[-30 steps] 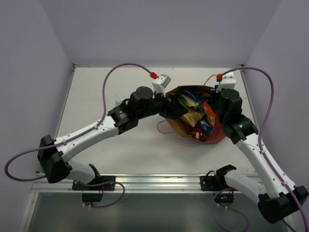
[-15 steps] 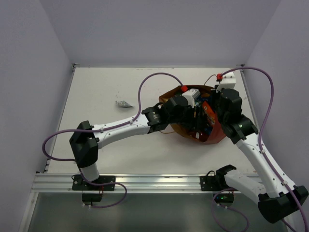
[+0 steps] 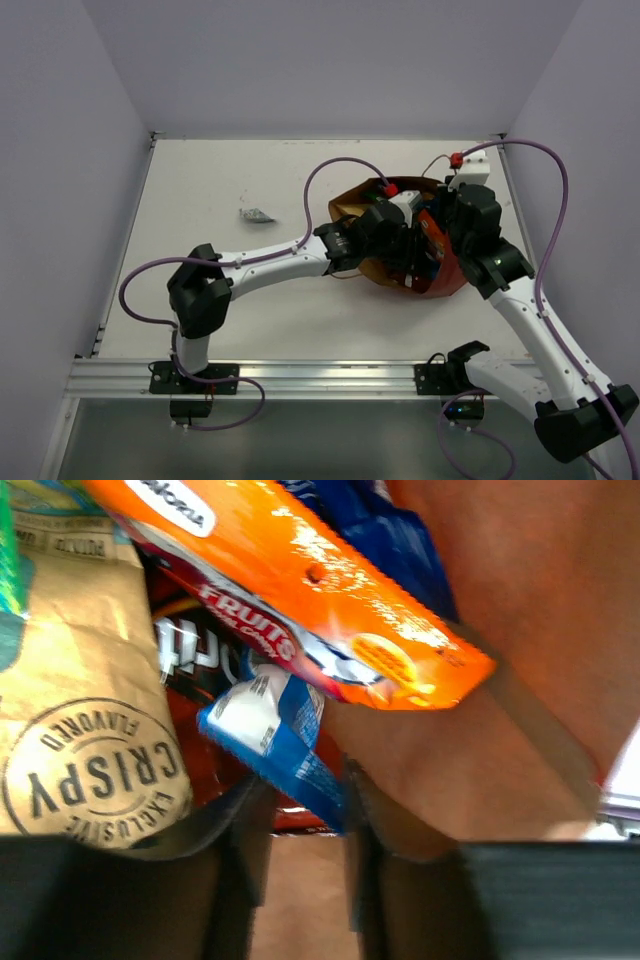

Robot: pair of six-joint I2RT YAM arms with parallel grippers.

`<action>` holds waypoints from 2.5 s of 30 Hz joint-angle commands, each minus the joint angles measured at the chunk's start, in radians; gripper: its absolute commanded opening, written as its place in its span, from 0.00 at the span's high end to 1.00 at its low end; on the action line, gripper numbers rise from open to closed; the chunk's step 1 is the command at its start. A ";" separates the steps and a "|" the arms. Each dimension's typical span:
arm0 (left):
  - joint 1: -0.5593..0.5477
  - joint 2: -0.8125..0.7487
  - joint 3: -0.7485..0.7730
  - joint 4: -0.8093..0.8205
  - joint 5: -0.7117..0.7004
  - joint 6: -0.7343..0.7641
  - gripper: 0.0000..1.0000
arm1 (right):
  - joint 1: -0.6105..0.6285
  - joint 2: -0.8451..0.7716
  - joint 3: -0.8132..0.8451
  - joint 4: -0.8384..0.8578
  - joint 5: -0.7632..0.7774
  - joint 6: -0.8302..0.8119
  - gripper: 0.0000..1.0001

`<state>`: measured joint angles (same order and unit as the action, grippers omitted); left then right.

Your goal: Take the snacks out of the paper bag

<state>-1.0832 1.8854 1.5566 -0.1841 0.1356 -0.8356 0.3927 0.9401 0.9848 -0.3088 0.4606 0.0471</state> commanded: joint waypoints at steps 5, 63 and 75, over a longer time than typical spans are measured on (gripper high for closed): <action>0.008 -0.020 0.040 -0.034 -0.067 0.004 1.00 | 0.000 -0.041 -0.020 0.116 0.010 0.033 1.00; 0.561 -0.551 -0.415 0.129 -0.057 0.274 0.02 | 0.003 -0.092 0.024 0.014 -0.036 0.022 1.00; 0.103 -0.277 -0.204 0.249 -0.105 -0.022 0.12 | 0.008 -0.086 0.069 -0.003 -0.076 0.051 1.00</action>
<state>-0.9173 1.5379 1.2579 0.0628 0.0444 -0.7700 0.3931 0.8673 0.9749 -0.3824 0.4107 0.0654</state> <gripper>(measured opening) 0.887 0.023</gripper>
